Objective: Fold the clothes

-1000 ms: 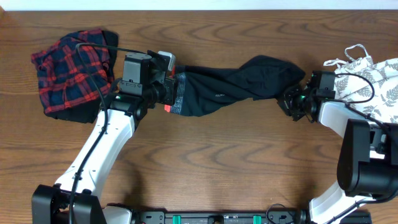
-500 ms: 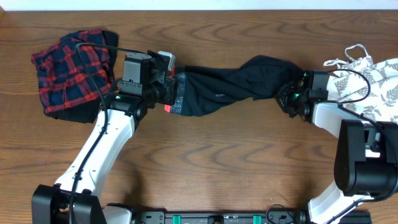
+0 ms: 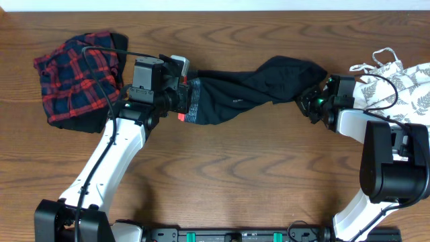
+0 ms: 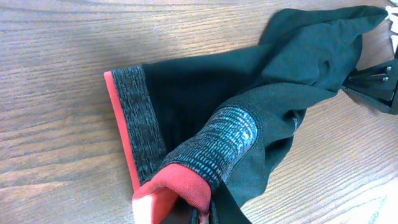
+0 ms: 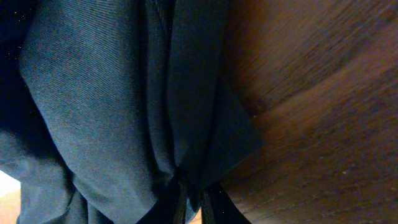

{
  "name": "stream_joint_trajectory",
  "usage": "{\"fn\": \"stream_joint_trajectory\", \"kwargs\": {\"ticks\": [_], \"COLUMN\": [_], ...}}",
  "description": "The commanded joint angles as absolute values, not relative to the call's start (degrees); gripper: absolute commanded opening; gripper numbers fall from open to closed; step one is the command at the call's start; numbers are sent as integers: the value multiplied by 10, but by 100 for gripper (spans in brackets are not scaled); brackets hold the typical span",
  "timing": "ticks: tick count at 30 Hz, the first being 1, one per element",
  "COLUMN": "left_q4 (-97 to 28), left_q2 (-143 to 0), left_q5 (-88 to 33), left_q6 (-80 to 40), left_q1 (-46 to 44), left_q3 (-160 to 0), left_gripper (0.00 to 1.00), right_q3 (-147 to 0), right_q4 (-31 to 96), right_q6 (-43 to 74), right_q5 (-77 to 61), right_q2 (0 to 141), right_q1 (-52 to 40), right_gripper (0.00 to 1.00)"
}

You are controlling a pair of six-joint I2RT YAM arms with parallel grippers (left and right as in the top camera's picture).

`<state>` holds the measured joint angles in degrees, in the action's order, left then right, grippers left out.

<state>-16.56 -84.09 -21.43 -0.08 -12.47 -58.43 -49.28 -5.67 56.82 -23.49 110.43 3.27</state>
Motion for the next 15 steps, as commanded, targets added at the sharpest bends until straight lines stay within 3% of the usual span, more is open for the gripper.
{"fn": "stream_joint_trajectory", "kwargs": {"ticks": [1, 4, 7, 15], "left_q4": [-167, -167, -167, -167], "left_q2": [-828, -828, -828, -828], "left_q5": [-209, -209, -209, -209], "left_q6": [-3, -3, -3, -3], "left_q1": [-122, -122, -122, -122], "left_q3": [-582, -582, -582, -582], "left_gripper": [6, 6, 6, 6], "right_q3": [-431, -431, -431, -439], "right_q4": [-2, -3, -7, -12], "right_q6": [565, 556, 540, 446], "right_q5": [-126, -119, -111, -128], "right_q2": [1208, 1208, 1208, 1135], "right_q1": [26, 26, 26, 22], "right_gripper": [10, 9, 1, 1]}}
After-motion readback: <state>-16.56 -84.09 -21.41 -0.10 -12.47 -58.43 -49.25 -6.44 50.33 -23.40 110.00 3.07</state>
